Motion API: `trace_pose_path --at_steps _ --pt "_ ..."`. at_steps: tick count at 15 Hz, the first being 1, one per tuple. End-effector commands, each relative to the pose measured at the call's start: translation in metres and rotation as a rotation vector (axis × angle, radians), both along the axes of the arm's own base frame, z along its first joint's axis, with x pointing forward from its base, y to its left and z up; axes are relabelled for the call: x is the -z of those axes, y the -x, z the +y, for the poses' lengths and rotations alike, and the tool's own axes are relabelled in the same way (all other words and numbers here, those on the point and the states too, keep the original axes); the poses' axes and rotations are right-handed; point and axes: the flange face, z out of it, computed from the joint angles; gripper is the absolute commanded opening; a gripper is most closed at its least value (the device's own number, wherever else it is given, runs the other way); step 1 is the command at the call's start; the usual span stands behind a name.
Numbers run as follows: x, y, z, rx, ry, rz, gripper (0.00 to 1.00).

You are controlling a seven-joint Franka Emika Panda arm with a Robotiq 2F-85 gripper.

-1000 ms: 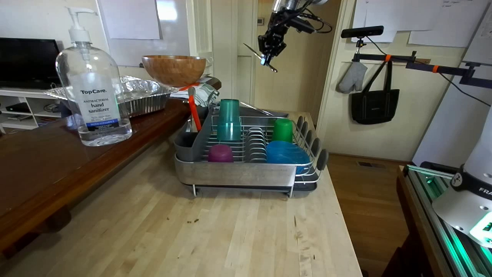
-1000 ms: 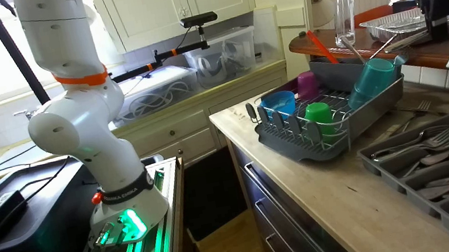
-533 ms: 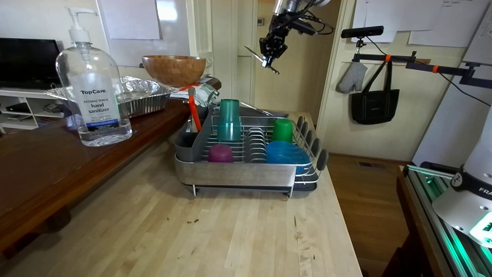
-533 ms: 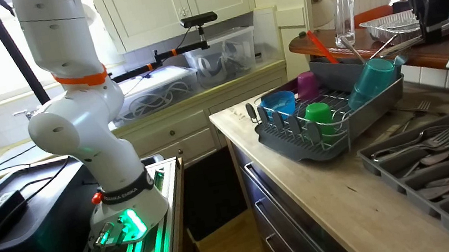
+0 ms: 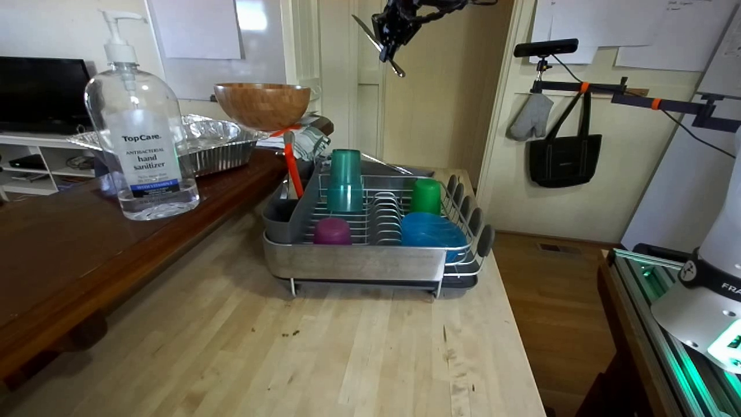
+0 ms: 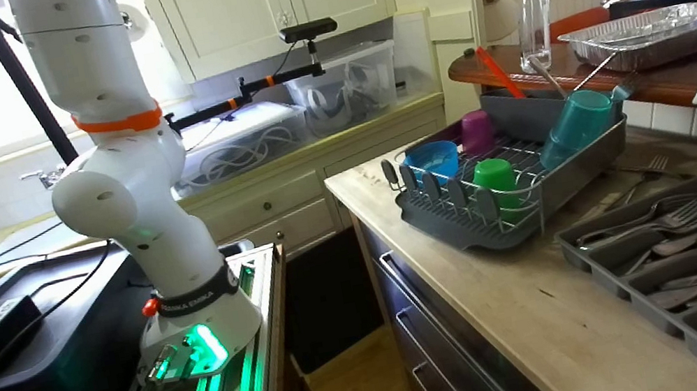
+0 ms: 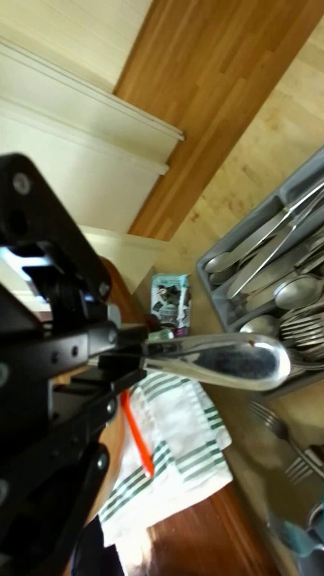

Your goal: Move a knife from the cutlery holder to the plate rack

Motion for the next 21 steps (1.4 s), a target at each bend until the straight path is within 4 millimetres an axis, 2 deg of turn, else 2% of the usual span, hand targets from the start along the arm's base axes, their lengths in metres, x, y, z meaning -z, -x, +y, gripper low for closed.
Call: trace_pose_path --at_steps 1,3,6,9,12,13,15,18,19,21 --pt "-0.04 0.004 0.06 -0.025 0.095 -0.069 0.04" --pt "-0.047 0.005 0.087 -0.06 0.118 -0.082 0.04" --pt "-0.033 0.001 0.122 -0.118 0.099 -0.054 0.04" --pt "0.011 -0.014 0.147 -0.134 0.079 0.04 0.04" --pt "0.035 -0.026 0.165 -0.14 0.11 0.108 0.04" --pt "0.03 -0.017 0.157 -0.152 0.088 0.079 0.15" --pt "0.042 -0.024 0.164 -0.159 0.09 0.099 0.15" --pt "0.039 -0.027 0.165 -0.158 0.091 0.096 0.15" --pt "0.038 -0.027 0.164 -0.156 0.091 0.096 0.04" --pt "0.026 -0.017 0.193 -0.083 0.139 0.064 0.04"
